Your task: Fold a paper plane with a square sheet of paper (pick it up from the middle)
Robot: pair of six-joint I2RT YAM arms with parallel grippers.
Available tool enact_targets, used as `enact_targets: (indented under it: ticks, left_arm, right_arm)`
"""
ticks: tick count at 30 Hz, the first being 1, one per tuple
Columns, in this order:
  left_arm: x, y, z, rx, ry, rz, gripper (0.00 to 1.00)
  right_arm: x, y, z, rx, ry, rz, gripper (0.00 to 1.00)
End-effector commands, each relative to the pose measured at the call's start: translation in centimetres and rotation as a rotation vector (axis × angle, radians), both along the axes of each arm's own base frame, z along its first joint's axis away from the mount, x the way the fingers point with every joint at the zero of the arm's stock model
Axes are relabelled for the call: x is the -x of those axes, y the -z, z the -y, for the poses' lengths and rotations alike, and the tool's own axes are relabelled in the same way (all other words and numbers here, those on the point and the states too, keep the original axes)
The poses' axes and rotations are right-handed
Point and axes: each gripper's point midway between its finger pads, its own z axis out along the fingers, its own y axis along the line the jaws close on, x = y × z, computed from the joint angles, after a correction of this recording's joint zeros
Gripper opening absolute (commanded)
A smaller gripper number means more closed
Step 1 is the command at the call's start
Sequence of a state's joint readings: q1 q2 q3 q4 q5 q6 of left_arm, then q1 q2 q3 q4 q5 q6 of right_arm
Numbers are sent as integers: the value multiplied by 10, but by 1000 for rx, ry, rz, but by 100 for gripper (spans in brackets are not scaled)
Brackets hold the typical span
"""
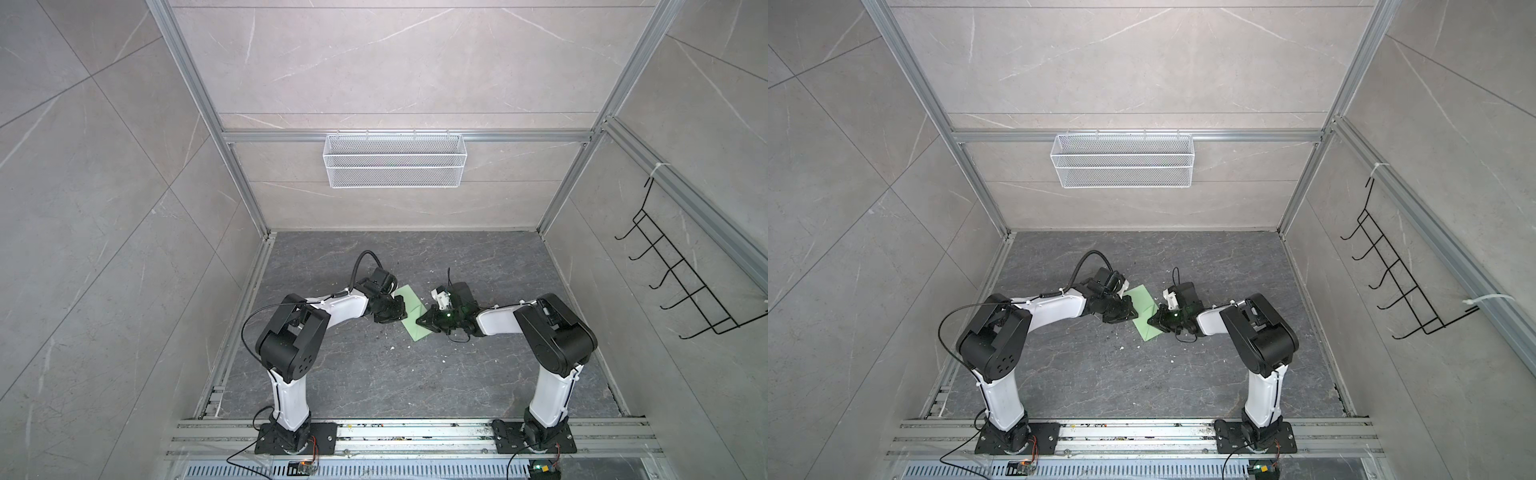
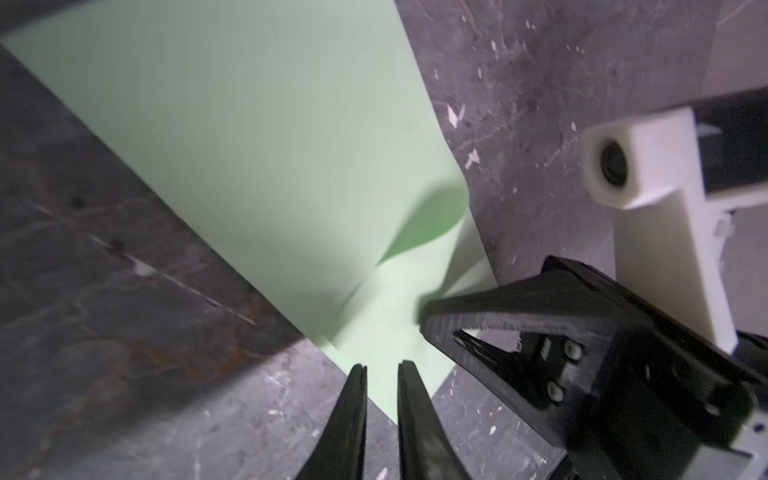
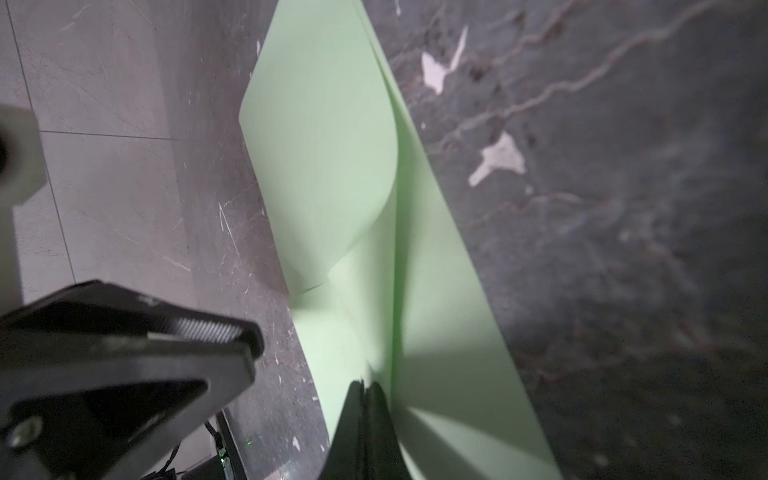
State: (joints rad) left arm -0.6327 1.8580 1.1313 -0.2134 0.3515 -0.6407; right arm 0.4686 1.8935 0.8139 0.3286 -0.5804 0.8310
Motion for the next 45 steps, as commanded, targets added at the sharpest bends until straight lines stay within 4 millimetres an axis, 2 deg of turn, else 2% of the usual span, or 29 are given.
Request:
enact_targets:
  ticks: [1, 9, 18, 23, 27, 32, 35, 37, 39, 41, 45]
  left_arm:
    - [13, 1, 8, -30, 30, 16, 16]
    - [25, 20, 24, -132, 126, 9, 2]
    - [37, 45, 11, -244, 142, -70, 0]
    - [50, 55, 3, -282, 166, -122, 0]
    - [56, 61, -4, -317, 180, -144, 0]
    - [58, 61, -6, -323, 178, -146, 0]
    - [57, 61, -6, -323, 177, -143, 0]
    - [56, 60, -5, -321, 179, -141, 0]
    - [56, 61, -4, -322, 180, -140, 0]
    - [55, 61, -3, -321, 179, -141, 0]
    - [56, 65, -6, -337, 179, -147, 0]
  right_arm:
    - [12, 30, 16, 80, 66, -98, 5]
    - [11, 29, 15, 62, 79, -107, 4]
    - [7, 25, 14, 40, 79, -94, 5]
    - [-12, 15, 13, -9, 60, -57, 5]
    - [-31, 15, 11, -34, 58, -48, 5]
    - [-52, 20, 21, -29, 87, -47, 5]
    - [-62, 24, 34, -19, 117, -48, 5]
    - [-67, 20, 37, -31, 118, -29, 5]
    - [-67, 7, 31, -50, 68, 20, 5]
    - [-59, -13, 22, -84, -19, 96, 5]
    - [-45, -36, 31, -27, -74, 208, 5]
